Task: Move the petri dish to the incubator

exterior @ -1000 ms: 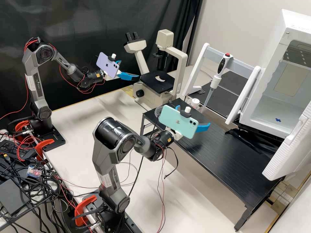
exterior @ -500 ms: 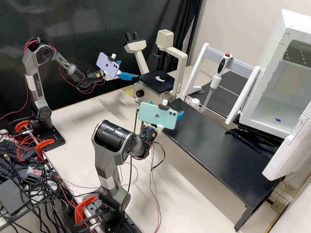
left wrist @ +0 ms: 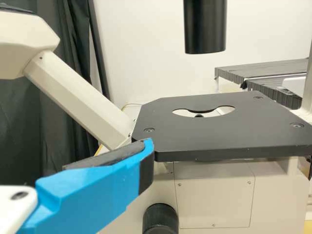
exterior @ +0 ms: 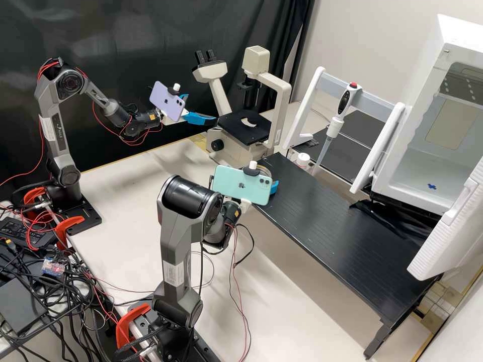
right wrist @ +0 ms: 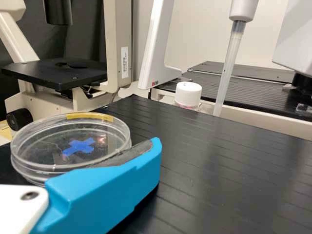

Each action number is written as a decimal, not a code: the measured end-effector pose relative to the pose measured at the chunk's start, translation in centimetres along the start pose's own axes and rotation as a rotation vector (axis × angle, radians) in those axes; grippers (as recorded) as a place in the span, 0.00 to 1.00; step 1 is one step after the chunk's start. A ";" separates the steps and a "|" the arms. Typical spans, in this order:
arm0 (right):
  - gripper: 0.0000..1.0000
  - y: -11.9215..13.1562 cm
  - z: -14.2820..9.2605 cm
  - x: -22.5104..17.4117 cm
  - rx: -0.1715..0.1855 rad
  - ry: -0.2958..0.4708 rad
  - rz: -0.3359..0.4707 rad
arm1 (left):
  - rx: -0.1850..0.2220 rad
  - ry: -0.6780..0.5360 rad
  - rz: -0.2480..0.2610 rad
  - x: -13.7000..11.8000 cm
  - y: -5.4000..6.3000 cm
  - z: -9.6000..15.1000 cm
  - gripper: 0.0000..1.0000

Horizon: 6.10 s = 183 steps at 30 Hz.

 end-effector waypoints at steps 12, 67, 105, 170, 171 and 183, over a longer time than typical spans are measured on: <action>0.00 -0.1 0.5 0.1 0.000 -0.010 0.000 | 0.000 0.000 0.000 0.0 0.0 0.0 1.00; 0.00 7.5 5.9 -5.1 -0.002 -0.174 0.239 | 0.000 0.000 0.000 0.0 0.0 0.0 1.00; 0.00 33.1 14.7 9.0 0.142 -0.406 0.555 | 0.000 0.000 0.000 0.0 0.0 0.0 1.00; 1.00 28.6 13.7 2.5 0.063 -0.365 0.647 | 0.000 0.000 0.000 0.0 0.0 0.0 1.00; 1.00 28.3 13.3 2.0 0.058 -0.350 0.656 | 0.000 0.000 0.000 0.0 0.0 0.0 1.00; 1.00 18.9 4.3 -4.8 0.010 -0.104 0.654 | 0.000 0.000 0.000 0.0 0.0 0.0 1.00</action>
